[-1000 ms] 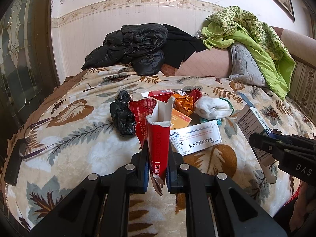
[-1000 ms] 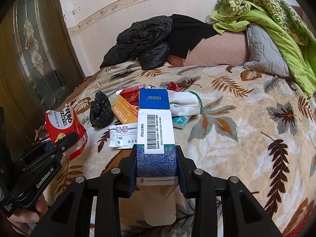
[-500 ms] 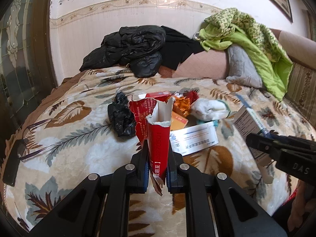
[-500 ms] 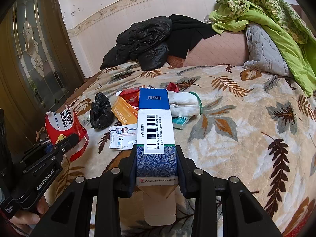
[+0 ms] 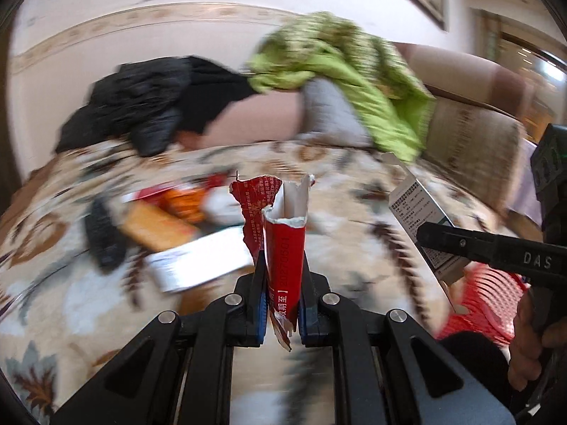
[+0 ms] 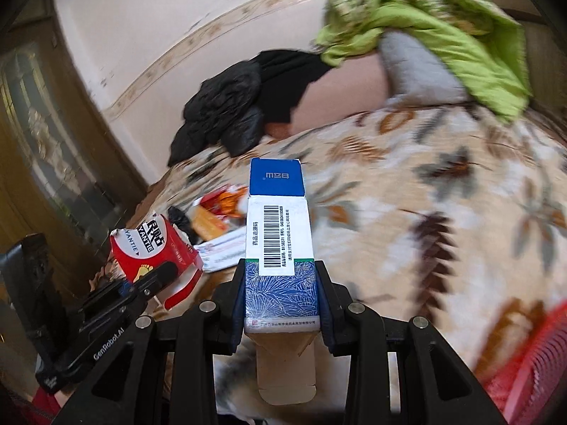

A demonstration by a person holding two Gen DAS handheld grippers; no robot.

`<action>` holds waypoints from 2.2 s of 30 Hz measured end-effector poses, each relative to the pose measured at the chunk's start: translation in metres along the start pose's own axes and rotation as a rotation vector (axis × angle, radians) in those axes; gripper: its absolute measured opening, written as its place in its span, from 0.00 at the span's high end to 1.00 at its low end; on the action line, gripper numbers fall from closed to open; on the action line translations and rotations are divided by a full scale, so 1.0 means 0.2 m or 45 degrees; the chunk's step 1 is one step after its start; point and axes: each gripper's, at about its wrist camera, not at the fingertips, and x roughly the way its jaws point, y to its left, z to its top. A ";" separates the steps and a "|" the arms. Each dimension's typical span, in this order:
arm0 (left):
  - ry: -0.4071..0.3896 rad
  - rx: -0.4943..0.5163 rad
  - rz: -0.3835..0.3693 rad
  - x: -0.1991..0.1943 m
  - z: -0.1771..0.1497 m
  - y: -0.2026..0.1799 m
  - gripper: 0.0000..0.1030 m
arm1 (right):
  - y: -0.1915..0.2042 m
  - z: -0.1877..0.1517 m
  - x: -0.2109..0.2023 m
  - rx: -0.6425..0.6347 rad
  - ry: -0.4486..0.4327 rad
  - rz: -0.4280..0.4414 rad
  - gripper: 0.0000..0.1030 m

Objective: Collect trash
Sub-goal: 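Carry both items to the red wastebasket and open both tools over it, then return the left tool to the bed and grasp the white tablet box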

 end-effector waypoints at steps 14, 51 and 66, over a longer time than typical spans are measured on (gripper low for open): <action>0.282 0.203 -0.729 0.21 0.12 -1.03 0.88 | -0.82 -0.24 -0.85 0.416 -0.191 -0.424 0.64; 0.173 -0.237 -0.082 0.19 0.10 0.29 0.42 | -0.09 0.03 0.10 0.077 0.111 -0.012 0.34; 0.333 -0.543 -0.173 0.57 0.00 0.83 0.43 | 0.01 0.00 0.27 0.048 0.111 -0.005 0.34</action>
